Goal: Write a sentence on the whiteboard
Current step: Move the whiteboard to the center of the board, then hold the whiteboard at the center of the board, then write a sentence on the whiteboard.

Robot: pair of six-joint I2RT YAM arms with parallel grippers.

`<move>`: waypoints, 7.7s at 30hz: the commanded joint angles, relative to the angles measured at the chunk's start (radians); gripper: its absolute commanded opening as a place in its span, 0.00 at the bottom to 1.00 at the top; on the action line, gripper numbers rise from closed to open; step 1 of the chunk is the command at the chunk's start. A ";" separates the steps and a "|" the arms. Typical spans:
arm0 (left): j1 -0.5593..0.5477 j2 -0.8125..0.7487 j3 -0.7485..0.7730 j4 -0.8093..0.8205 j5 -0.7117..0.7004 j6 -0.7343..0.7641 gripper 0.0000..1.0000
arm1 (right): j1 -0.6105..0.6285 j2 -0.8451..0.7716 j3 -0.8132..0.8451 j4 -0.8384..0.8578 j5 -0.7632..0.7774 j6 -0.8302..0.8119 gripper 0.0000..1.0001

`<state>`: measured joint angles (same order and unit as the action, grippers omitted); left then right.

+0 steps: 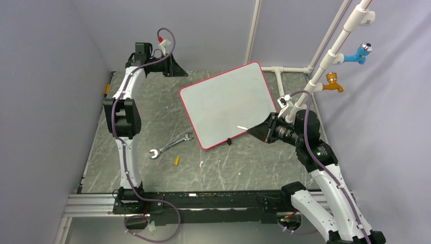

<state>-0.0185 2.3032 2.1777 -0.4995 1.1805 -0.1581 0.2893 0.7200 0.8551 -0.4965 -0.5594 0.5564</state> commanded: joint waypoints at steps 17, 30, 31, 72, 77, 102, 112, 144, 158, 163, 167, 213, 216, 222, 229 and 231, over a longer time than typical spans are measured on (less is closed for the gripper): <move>-0.102 0.061 0.083 -0.086 0.040 0.092 0.57 | -0.003 -0.042 0.006 -0.037 0.001 -0.039 0.00; -0.145 0.072 0.072 -0.061 0.071 0.069 0.55 | -0.003 -0.046 -0.004 -0.034 -0.009 -0.042 0.00; -0.151 0.080 0.075 -0.060 0.070 0.068 0.53 | -0.003 -0.048 -0.003 -0.034 -0.011 -0.042 0.00; -0.393 -0.049 0.067 -0.452 -0.206 0.341 0.00 | -0.003 -0.076 -0.015 -0.040 -0.021 -0.035 0.00; -0.391 -0.135 -0.071 -0.366 -0.233 0.319 0.45 | -0.003 -0.082 -0.024 -0.037 -0.018 -0.032 0.00; -0.312 -0.218 -0.065 -0.425 -0.294 0.265 0.58 | -0.003 -0.079 -0.053 -0.005 -0.024 -0.032 0.00; -0.316 -0.221 -0.132 -0.413 -0.220 0.282 0.50 | -0.002 -0.038 -0.066 0.044 -0.044 -0.027 0.00; -0.355 -0.174 -0.116 -0.489 -0.242 0.322 0.00 | -0.003 -0.060 -0.058 0.015 -0.041 -0.050 0.00; -0.413 -0.299 -0.219 -0.416 -0.455 0.268 0.00 | -0.002 -0.038 -0.077 0.124 -0.019 -0.108 0.00; -0.419 -0.332 -0.305 -0.348 -0.481 0.228 0.00 | 0.012 -0.001 -0.063 0.166 -0.006 -0.141 0.00; -0.437 -0.340 -0.322 -0.349 -0.516 0.241 0.00 | 0.078 0.030 -0.034 0.172 0.128 -0.187 0.00; -0.460 -0.467 -0.446 -0.246 -0.621 0.195 0.00 | 0.779 0.633 0.449 0.152 1.025 -0.443 0.00; -0.461 -0.470 -0.447 -0.245 -0.624 0.195 0.00 | 0.780 0.639 0.447 0.154 1.030 -0.444 0.00; -0.466 -0.473 -0.447 -0.245 -0.631 0.196 0.00 | 0.780 0.642 0.434 0.157 1.033 -0.439 0.00; -0.470 -0.475 -0.449 -0.248 -0.640 0.199 0.00 | 0.780 0.640 0.407 0.151 1.024 -0.422 0.00; -0.472 -0.476 -0.449 -0.248 -0.645 0.200 0.00 | 0.779 0.638 0.397 0.151 1.020 -0.415 0.00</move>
<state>-0.4759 1.8313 1.7542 -0.7654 0.7731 -0.0681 1.0641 1.3624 1.2591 -0.3576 0.4454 0.1246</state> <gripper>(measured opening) 0.062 0.132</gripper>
